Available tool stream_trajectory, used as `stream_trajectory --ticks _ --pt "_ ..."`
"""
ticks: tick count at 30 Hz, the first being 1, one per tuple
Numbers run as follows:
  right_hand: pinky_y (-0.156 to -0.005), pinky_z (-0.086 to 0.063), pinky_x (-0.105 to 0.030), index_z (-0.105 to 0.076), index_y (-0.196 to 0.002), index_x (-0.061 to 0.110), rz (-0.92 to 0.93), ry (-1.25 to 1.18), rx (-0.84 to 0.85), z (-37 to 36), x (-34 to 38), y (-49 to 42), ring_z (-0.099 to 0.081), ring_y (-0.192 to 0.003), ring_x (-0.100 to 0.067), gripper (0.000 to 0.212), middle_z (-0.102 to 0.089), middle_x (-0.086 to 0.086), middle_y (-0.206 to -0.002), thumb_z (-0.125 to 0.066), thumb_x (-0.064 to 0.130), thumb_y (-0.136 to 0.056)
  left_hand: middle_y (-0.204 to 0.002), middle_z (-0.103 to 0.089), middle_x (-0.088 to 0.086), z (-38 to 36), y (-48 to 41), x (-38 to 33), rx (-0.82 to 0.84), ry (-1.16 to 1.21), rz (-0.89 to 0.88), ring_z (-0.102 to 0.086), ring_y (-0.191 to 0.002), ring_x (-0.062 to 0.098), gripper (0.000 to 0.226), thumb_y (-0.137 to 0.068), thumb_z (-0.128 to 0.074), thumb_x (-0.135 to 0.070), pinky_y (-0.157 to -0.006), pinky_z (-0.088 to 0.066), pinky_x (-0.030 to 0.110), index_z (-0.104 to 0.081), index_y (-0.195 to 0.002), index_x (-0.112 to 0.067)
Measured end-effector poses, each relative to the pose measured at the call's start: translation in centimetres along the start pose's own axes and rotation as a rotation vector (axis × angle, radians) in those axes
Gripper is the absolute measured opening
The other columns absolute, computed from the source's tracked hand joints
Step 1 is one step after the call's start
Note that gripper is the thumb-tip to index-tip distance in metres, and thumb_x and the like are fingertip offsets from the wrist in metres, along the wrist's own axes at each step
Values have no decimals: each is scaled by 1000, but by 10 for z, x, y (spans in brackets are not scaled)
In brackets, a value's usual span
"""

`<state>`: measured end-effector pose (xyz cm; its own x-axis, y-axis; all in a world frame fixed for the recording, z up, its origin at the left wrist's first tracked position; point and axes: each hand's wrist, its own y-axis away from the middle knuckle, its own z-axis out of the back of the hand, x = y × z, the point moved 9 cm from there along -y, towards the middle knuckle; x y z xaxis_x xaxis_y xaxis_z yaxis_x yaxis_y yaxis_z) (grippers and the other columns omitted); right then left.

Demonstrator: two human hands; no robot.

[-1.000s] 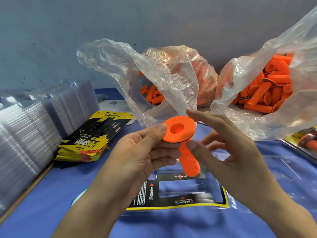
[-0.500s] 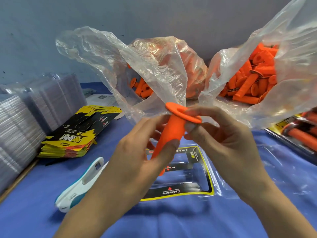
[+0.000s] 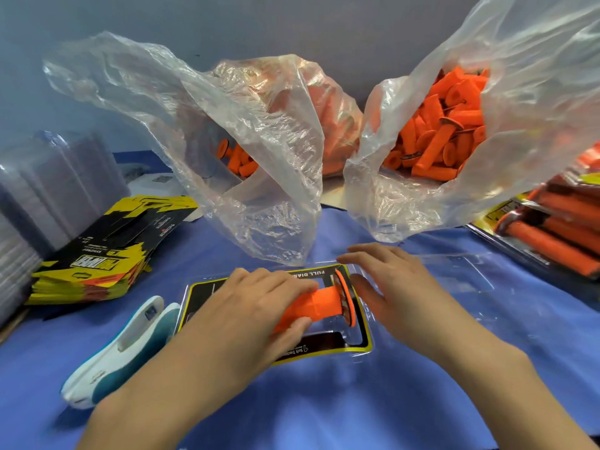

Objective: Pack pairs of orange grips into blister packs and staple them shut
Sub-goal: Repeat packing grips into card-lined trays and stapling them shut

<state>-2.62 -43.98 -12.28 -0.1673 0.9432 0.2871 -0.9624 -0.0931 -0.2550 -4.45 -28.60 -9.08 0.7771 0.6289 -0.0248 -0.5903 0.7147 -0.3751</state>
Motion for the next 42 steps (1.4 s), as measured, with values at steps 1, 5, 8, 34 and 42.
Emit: stream_trajectory --ticks 1,5,8,34,42 --pt "-112 -24 -30 -50 -140 32 -6 30 13 -2 -1 1 -38 -137 -16 37 -43 10 -149 -43 28 -104 -102 -69 -13 -2 -1 -1 -6 4 -9 -61 -85 11 37 -87 -46 -43 -75 -36 24 -66 -114 -26" --pt "-115 -21 -34 -48 -140 33 -24 46 51 -11 -4 2 -31 -141 -20 37 -36 5 -154 -42 27 -104 -105 -70 -12 -9 -2 -3 4 -6 -26 -64 -90 11 38 -88 -46 -44 -79 -36 22 -67 -114 -26" --pt "-117 -20 -36 -44 -141 36 -32 91 106 -21 -8 4 -27 -143 -22 41 -30 3 -157 -45 26 -101 -104 -69 -12 -15 -1 -4 25 -8 -28 -66 -92 13 38 -89 -45 -45 -82 -38 26 -67 -113 -25" --pt "-110 -30 -33 -53 -135 31 -32 -19 6 -2 1 3 -35 -136 -19 34 -40 7 -150 -38 30 -104 -103 -63 -24 6 10 38 -51 235 159 -55 -96 1 40 -93 -37 -54 -86 -43 30 -66 -112 -33" --pt "-107 -36 -37 -55 -135 27 -2 -100 -68 9 6 -13 -44 -128 -22 35 -50 5 -140 -45 24 -102 -101 -66 -18 28 29 97 -194 276 375 -50 -100 -8 32 -91 -50 -42 -84 -34 3 -68 -112 -26"
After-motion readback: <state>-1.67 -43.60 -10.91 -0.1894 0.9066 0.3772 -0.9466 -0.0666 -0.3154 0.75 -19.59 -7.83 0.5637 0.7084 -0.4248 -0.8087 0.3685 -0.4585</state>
